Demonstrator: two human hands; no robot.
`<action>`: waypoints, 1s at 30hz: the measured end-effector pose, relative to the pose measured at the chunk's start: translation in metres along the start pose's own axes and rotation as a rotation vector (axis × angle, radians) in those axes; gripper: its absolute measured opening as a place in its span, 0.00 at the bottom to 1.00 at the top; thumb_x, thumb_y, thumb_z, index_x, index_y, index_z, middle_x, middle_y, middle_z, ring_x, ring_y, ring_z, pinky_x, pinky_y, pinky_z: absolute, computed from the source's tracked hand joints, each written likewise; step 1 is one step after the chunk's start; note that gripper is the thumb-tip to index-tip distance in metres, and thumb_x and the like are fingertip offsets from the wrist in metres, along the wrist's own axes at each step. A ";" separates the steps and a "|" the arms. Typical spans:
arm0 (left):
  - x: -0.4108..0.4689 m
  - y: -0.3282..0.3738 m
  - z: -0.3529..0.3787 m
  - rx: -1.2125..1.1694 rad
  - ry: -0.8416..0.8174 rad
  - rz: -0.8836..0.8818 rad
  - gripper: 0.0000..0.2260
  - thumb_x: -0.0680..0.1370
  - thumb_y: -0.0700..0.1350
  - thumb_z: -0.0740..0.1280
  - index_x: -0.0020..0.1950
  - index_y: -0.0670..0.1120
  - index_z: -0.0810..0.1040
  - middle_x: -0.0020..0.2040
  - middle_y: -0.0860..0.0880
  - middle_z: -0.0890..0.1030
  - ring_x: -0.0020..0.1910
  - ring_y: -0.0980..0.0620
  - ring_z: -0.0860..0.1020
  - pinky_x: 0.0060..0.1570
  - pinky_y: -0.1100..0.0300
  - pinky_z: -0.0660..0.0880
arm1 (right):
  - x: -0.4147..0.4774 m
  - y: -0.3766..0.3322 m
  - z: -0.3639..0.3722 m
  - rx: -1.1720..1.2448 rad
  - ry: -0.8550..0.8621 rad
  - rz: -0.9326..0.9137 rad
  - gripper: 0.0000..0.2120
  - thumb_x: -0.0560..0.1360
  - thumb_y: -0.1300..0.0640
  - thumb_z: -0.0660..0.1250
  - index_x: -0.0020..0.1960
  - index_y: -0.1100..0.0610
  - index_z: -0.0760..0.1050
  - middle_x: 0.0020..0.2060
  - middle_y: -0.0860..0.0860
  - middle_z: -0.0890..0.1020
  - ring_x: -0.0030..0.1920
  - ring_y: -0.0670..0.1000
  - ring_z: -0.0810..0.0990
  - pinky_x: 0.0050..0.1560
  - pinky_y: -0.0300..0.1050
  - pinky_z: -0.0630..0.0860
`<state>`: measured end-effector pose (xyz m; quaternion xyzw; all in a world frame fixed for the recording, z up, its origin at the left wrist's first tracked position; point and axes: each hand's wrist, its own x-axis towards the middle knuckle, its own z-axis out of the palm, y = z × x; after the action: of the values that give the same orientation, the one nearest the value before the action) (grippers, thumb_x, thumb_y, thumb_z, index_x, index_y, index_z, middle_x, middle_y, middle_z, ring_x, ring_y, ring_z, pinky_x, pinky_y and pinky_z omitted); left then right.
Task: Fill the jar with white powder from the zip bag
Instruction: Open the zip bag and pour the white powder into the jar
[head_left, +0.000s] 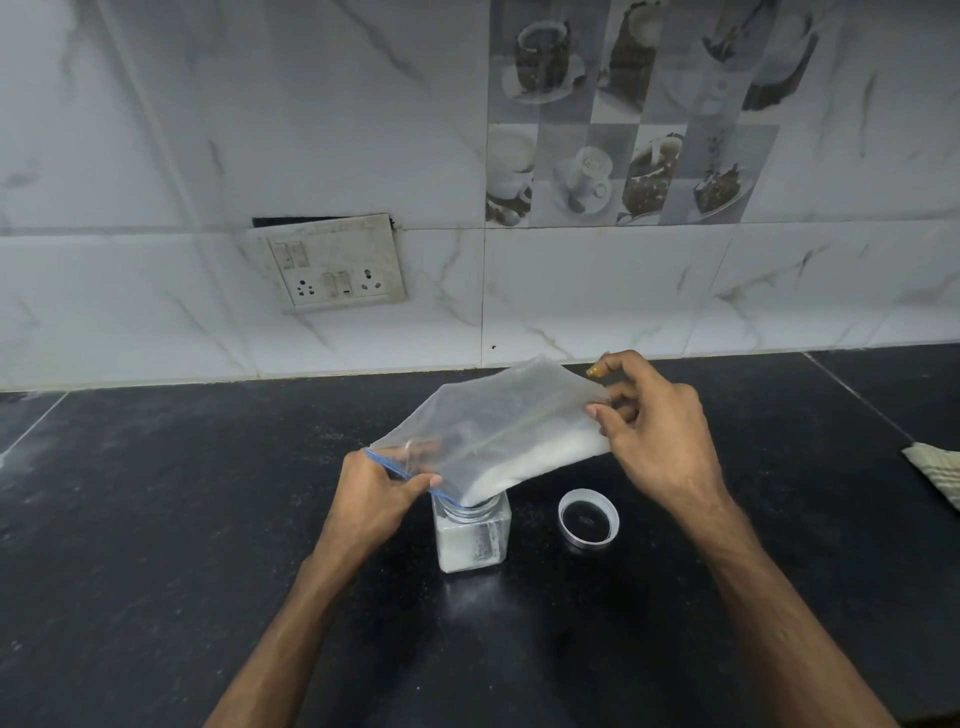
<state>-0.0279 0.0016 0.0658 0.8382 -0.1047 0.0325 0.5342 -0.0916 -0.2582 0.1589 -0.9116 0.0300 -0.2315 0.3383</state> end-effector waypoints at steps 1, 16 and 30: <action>-0.001 0.001 0.000 -0.008 -0.001 0.001 0.15 0.69 0.38 0.78 0.53 0.52 0.85 0.46 0.62 0.83 0.40 0.59 0.81 0.42 0.71 0.78 | 0.000 0.000 0.000 -0.003 0.002 -0.001 0.14 0.74 0.59 0.72 0.55 0.47 0.73 0.36 0.41 0.82 0.35 0.44 0.82 0.44 0.52 0.82; -0.003 0.002 0.000 0.000 0.018 0.003 0.15 0.69 0.39 0.78 0.53 0.53 0.85 0.45 0.62 0.84 0.41 0.64 0.82 0.45 0.62 0.82 | -0.002 0.000 0.000 0.007 0.018 0.005 0.14 0.74 0.58 0.73 0.56 0.47 0.73 0.38 0.41 0.83 0.34 0.44 0.83 0.43 0.53 0.82; -0.002 0.005 0.000 0.007 0.012 0.025 0.15 0.69 0.38 0.77 0.54 0.50 0.85 0.46 0.64 0.83 0.46 0.68 0.81 0.47 0.69 0.79 | 0.000 -0.001 -0.001 0.025 0.043 -0.005 0.15 0.74 0.59 0.72 0.56 0.46 0.73 0.38 0.40 0.83 0.33 0.43 0.82 0.43 0.54 0.82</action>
<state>-0.0313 0.0005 0.0699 0.8386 -0.1118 0.0447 0.5313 -0.0925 -0.2575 0.1601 -0.9022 0.0323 -0.2524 0.3483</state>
